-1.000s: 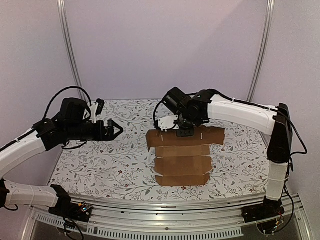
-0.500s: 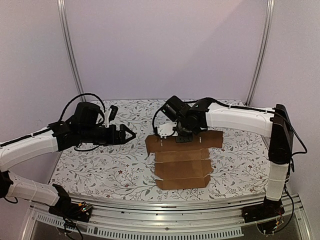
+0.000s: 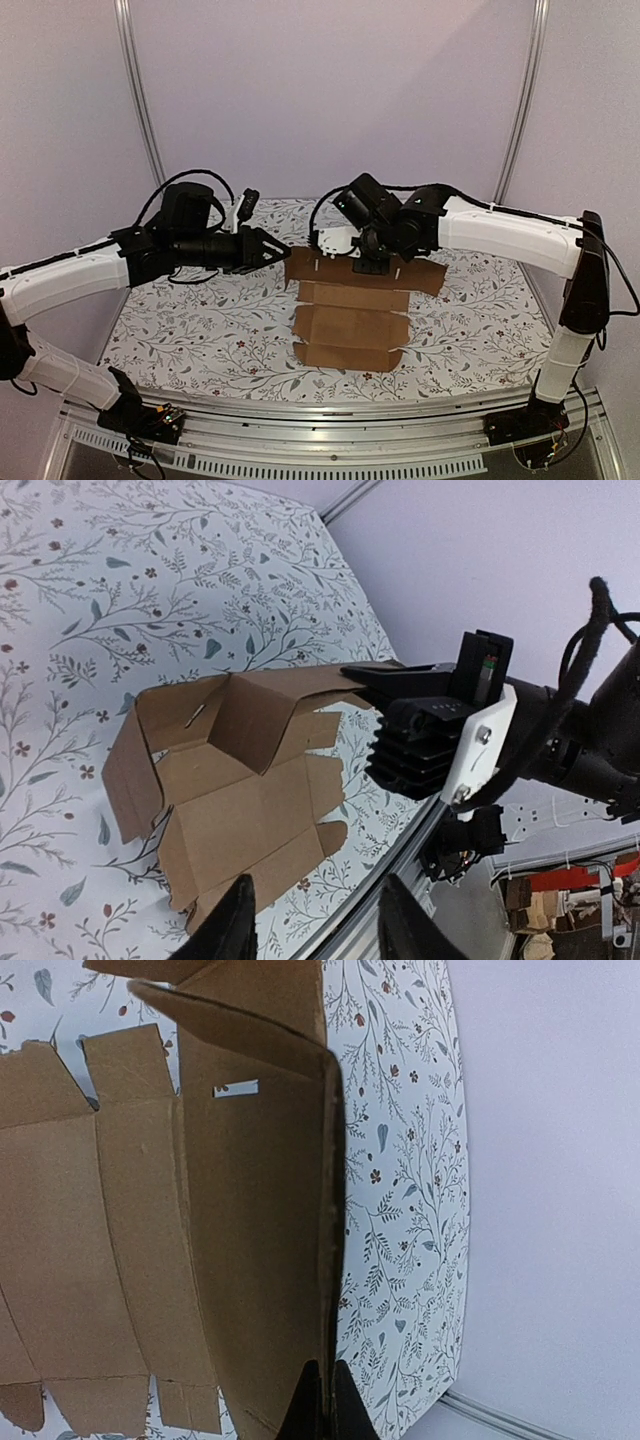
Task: Fold the paper box
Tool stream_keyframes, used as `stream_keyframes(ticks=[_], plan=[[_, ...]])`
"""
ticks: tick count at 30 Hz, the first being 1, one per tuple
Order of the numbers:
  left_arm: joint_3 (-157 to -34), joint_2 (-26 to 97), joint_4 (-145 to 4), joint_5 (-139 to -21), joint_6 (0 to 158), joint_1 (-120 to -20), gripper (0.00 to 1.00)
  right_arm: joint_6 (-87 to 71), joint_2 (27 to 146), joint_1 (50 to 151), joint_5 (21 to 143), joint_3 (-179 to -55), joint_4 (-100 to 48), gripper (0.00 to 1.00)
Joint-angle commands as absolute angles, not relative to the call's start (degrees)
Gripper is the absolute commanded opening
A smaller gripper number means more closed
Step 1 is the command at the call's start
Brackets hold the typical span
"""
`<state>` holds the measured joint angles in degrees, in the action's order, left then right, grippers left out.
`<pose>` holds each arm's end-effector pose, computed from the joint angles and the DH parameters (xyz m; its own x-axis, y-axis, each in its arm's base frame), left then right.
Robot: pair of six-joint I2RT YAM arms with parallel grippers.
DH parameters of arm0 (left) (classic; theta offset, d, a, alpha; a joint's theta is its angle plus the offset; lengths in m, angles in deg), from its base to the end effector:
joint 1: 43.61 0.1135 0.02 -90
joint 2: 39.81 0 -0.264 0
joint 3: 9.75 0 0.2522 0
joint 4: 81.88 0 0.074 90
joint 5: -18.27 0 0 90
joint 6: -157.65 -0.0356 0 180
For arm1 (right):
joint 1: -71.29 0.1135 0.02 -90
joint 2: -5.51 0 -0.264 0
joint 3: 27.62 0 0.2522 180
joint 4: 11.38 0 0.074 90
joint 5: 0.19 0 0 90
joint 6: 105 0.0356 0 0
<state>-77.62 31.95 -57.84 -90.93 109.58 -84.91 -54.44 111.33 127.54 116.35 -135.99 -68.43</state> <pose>0.2057 -0.1963 0.2967 -0.8242 -0.1160 -0.5544 0.3910 0.5917 -0.7050 0.2384 0.3282 0.2925 0.0317 -0.9756 -0.2174 -0.7505 0.1204 -0.6498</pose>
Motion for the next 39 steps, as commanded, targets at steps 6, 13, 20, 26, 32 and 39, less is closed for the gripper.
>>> stream_keyframes(ticks=[6, 13, 20, 26, 32, 39], plan=[[-82.97, 38.37, -64.79, -93.82, 117.06, -85.62, 0.0, -47.61, 106.8, 129.59, 115.97, -132.62, -65.93, 0.0], [-83.74, 40.6, -65.09, -88.72, 120.79, -85.62, 0.0, -45.41, 105.07, 131.21, 116.68, -131.13, -64.02, 0.0], [-84.6, 42.18, -61.78, -85.17, 120.34, -86.32, 0.0, -43.5, 104.31, 131.72, 116.79, -131.05, -62.54, 0.0], [-86.52, 43.16, -58.67, -82.97, 118.5, -87.91, 0.0, -42.83, 104.56, 132.46, 116.97, -131.12, -60.87, 0.0], [-88.02, 44.32, -58.21, -83.88, 117.71, -89.06, 0.0, -41.69, 104.97, 133.08, 116.71, -131.37, -59.08, 0.0], [-88.98, 45.8, -59.7, -84.46, 118.0, -90.14, 0.0, -39.31, 105.53, 133.39, 115.06, -132.0, -58.24, 0.0]])
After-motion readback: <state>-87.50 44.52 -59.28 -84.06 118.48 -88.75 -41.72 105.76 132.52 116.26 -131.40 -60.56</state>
